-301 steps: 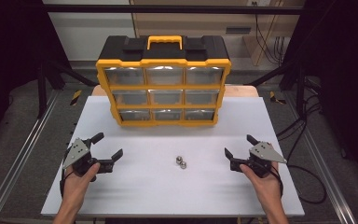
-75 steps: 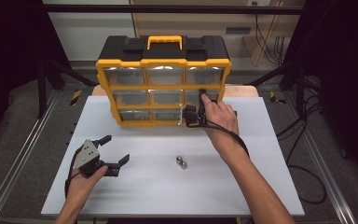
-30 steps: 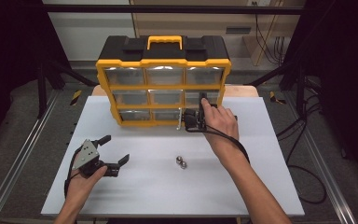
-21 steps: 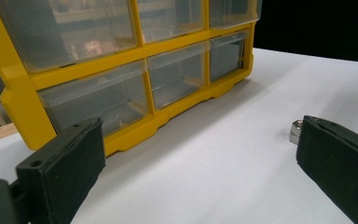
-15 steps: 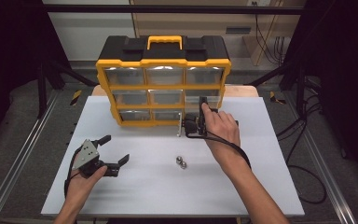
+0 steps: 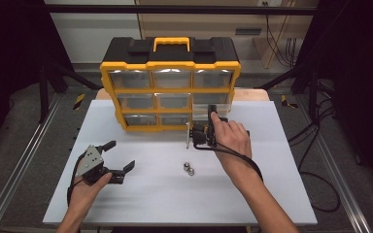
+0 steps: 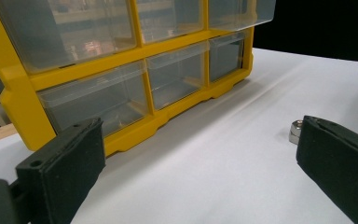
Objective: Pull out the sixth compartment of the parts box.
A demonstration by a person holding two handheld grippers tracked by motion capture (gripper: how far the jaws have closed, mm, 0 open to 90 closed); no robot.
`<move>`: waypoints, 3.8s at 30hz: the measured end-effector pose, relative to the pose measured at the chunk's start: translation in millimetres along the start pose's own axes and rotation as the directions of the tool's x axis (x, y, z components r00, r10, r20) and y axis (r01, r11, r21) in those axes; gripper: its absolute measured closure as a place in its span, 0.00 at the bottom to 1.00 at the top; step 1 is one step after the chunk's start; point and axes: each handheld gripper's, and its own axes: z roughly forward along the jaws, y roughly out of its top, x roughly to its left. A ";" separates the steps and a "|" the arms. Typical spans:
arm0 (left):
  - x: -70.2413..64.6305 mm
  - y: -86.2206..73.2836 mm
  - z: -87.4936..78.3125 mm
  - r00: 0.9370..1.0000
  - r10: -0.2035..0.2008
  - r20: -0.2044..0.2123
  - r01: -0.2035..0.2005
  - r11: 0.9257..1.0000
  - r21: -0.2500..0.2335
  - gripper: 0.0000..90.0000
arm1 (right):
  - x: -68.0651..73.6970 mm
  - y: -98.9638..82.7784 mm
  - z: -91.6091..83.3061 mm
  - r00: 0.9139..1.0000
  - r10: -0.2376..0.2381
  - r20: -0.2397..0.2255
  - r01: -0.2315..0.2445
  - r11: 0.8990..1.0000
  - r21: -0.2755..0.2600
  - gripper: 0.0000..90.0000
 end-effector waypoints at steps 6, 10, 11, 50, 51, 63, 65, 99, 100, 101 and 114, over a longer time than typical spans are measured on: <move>0.1 0.2 -0.5 1.000 0.001 -0.001 -0.001 1.000 -0.002 0.01 | 1.3 -0.4 -7.0 1.000 0.010 -0.005 -0.010 1.000 0.005 0.87; 0.2 0.1 -0.3 1.000 0.001 -0.002 -0.001 1.000 -0.002 0.01 | 2.5 -1.7 -10.8 1.000 0.000 0.004 0.000 1.000 -0.007 0.87; 0.2 0.0 -0.1 1.000 0.000 -0.002 0.000 1.000 -0.001 0.01 | 3.4 -1.7 -12.5 1.000 0.008 -0.001 -0.008 1.000 0.002 0.87; -0.7 0.4 -0.3 1.000 0.002 0.002 -0.002 1.000 -0.001 0.01 | 6.1 0.6 -37.2 1.000 0.008 -0.006 -0.008 1.000 0.002 0.87; -1.0 0.4 0.0 1.000 -0.004 0.002 0.004 1.000 -0.006 0.01 | 5.2 0.5 -36.7 1.000 -0.004 -0.003 0.004 1.000 -0.007 0.87; -0.4 0.2 -0.3 1.000 0.000 0.003 0.000 1.000 0.000 0.01 | 8.8 -1.6 -37.8 0.997 0.078 0.000 -0.078 0.997 -0.016 0.63; -0.3 0.1 -0.1 1.000 0.000 0.003 0.000 1.000 0.000 0.01 | 7.5 -3.8 -38.6 0.991 0.135 -0.023 -0.135 0.991 -0.013 0.54; 1.5 -2.5 -0.2 1.000 -0.020 -0.003 0.020 1.000 0.001 0.01 | 15.6 -84.8 -62.1 0.744 0.657 -0.122 -0.646 0.754 0.122 0.12; 1.6 -2.6 -0.4 1.000 -0.020 -0.005 0.020 1.000 0.002 0.01 | 17.0 -86.7 -61.4 0.735 0.666 -0.129 -0.654 0.746 0.128 0.12; 1.7 -2.6 -0.7 1.000 -0.019 -0.006 0.019 1.000 0.001 0.01 | 18.7 -88.3 -60.8 0.719 0.681 -0.138 -0.668 0.733 0.133 0.12; 2.6 -1.9 -1.3 1.000 -0.017 -0.015 0.017 1.000 -0.004 0.01 | 34.0 -113.4 -49.9 0.515 0.811 -0.278 -0.798 0.572 0.190 0.11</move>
